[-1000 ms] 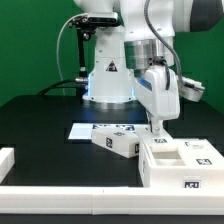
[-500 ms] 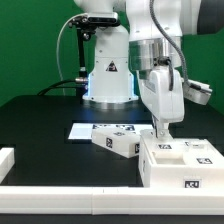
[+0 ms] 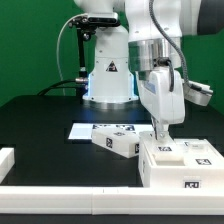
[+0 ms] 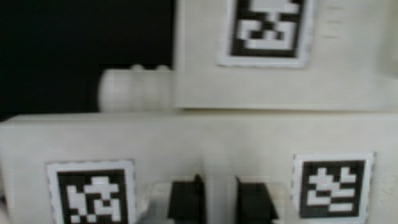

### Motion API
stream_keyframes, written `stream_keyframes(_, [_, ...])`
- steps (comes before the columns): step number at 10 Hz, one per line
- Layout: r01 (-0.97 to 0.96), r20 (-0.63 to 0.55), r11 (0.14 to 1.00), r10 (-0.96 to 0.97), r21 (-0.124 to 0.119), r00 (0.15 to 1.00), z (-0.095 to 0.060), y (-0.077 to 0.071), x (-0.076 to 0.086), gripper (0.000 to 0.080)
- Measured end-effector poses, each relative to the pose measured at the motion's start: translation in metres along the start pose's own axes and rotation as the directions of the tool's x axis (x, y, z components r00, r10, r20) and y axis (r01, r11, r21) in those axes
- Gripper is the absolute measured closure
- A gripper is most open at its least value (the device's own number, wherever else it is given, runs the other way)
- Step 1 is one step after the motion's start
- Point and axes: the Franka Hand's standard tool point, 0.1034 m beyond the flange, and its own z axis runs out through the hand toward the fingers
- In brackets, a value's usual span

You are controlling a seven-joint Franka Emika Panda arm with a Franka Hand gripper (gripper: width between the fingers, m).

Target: Assemble cabinet

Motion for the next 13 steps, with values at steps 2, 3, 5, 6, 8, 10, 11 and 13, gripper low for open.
stream_keyframes(2, [-0.007,-0.002,1.0,0.007,0.023,1.0,0.003,-0.027,-0.001,0.0734])
stream_keyframes(3, [-0.031,0.001,0.999,0.031,0.008,1.0,0.004,-0.027,-0.001,0.0732])
stream_keyframes(5, [-0.039,-0.001,0.999,0.039,0.003,0.999,0.004,-0.027,-0.001,0.0732])
stream_keyframes(6, [-0.037,-0.001,0.999,0.037,0.003,0.999,0.004,-0.027,-0.001,0.0732])
stream_keyframes(8, [-0.034,-0.002,0.999,0.034,0.003,0.999,0.004,-0.027,-0.001,0.0732])
stream_keyframes(10, [-0.014,0.007,1.0,0.014,0.012,1.0,-0.005,-0.03,-0.001,0.052])
stream_keyframes(11, [-0.005,0.02,1.0,0.005,0.013,1.0,-0.016,-0.03,-0.004,0.0337])
stream_keyframes(13, [-0.002,0.028,1.0,0.002,0.004,1.0,-0.021,-0.024,-0.007,0.0202])
